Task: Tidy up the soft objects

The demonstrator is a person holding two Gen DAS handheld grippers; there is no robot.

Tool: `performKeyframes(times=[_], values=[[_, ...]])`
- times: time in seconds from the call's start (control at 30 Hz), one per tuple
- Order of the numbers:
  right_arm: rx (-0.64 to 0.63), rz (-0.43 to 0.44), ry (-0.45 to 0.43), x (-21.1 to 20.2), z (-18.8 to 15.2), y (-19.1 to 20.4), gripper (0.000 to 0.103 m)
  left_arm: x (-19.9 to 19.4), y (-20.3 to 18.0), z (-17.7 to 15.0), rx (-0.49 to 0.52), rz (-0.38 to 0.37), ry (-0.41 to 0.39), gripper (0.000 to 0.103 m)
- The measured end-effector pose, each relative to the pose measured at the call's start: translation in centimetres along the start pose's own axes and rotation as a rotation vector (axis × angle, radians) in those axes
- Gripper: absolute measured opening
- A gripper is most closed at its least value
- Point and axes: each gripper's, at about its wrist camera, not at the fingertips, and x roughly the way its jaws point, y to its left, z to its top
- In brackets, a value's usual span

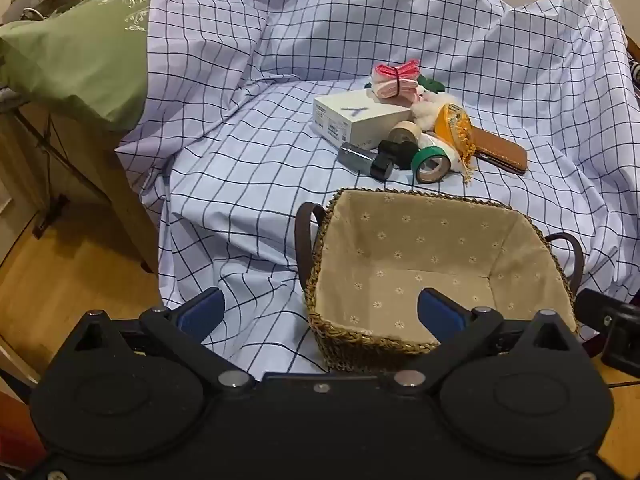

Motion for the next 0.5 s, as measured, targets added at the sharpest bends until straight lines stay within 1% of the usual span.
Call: performKeyframes(times=[0.27,0.47,0.5], values=[[0.002,0.001,0.002,0.11,-0.02,0.12,0.102,0.55,0.17,0.19,0.007,-0.012,0.011,0.1],[0.006,0.0,0.009,0.04,0.67,0.03,0.102,0.11,0.05,-0.2,0.003,0.011,0.009,0.1],[0.006,-0.001,0.008,0.28,0.16,0.05,0.102,0.14,0.06,-0.22,0.004,0.013,0.011,0.1]])
